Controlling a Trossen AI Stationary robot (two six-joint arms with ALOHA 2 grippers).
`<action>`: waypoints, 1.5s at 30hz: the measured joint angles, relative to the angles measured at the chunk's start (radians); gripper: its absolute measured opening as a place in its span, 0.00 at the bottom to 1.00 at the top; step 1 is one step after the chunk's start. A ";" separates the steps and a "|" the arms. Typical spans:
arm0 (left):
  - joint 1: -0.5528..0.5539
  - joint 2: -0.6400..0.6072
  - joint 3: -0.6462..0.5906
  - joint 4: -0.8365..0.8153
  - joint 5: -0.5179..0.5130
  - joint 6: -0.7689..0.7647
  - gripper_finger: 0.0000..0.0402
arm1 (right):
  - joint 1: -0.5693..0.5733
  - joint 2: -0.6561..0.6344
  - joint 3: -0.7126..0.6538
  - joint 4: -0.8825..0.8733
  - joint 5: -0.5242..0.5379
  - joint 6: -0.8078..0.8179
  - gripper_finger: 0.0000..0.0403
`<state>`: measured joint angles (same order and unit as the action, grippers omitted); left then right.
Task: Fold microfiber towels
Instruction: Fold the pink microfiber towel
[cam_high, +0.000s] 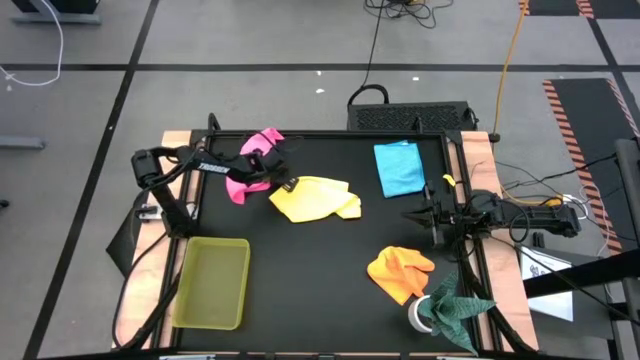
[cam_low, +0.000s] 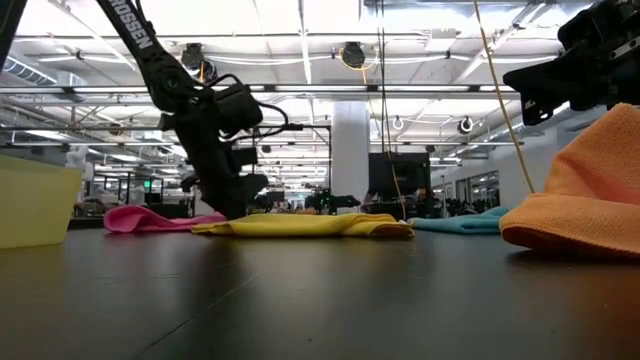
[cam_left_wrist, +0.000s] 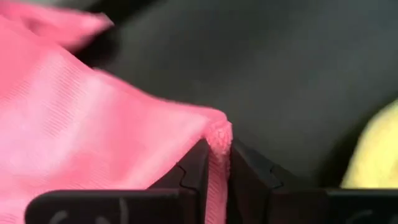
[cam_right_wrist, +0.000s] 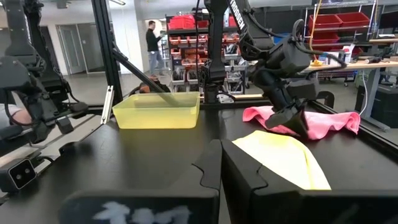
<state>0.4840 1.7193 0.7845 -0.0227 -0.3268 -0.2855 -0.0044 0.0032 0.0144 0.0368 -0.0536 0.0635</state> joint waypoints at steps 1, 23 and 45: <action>0.003 0.001 0.001 0.010 -0.016 0.012 0.16 | 0.000 0.000 0.000 0.000 0.000 0.000 0.00; -0.187 -0.412 0.057 -0.083 0.138 0.291 0.00 | 0.000 0.000 0.000 0.001 0.001 0.000 0.00; -0.292 -0.578 0.059 0.023 0.109 0.426 0.01 | -0.002 0.086 0.000 0.413 0.070 0.149 0.00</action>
<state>0.1920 1.1415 0.8433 -0.0001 -0.2180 0.1401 -0.0063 0.0888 0.0143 0.4500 0.0162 0.2127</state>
